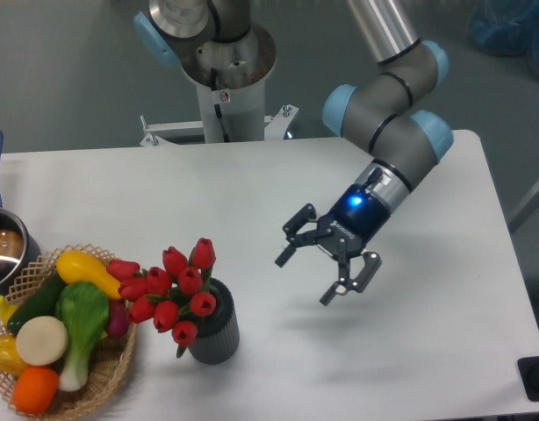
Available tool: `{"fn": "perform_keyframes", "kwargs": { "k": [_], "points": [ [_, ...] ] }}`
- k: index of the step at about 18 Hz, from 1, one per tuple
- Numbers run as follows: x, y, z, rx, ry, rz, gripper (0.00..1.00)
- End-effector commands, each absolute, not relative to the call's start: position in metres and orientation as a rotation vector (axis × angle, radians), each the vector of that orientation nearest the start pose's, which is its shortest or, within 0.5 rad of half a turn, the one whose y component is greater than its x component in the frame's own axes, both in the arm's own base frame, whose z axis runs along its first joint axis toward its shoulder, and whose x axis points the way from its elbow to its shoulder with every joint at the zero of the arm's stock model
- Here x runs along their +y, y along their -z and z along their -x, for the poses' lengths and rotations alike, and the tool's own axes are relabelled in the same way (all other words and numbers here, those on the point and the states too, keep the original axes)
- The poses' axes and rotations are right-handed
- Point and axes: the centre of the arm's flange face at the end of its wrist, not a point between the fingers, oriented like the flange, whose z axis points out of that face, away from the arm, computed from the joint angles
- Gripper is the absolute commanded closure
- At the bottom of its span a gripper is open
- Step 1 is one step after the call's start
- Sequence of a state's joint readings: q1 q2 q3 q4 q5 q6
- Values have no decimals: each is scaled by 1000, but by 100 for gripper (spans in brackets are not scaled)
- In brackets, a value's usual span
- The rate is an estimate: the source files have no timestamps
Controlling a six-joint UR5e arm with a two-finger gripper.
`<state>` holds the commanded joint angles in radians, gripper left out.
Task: Insert the flowers into the vase
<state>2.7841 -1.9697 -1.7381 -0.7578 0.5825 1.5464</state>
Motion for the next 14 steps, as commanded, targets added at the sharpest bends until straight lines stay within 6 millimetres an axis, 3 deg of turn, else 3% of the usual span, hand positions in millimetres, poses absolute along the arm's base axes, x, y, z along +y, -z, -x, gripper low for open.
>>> {"fn": "perform_keyframes", "kwargs": {
  "k": [8, 14],
  "points": [
    [381, -375, 510, 414, -304, 2428, 0],
    [346, -397, 514, 310, -540, 2752, 0]
  ]
}}
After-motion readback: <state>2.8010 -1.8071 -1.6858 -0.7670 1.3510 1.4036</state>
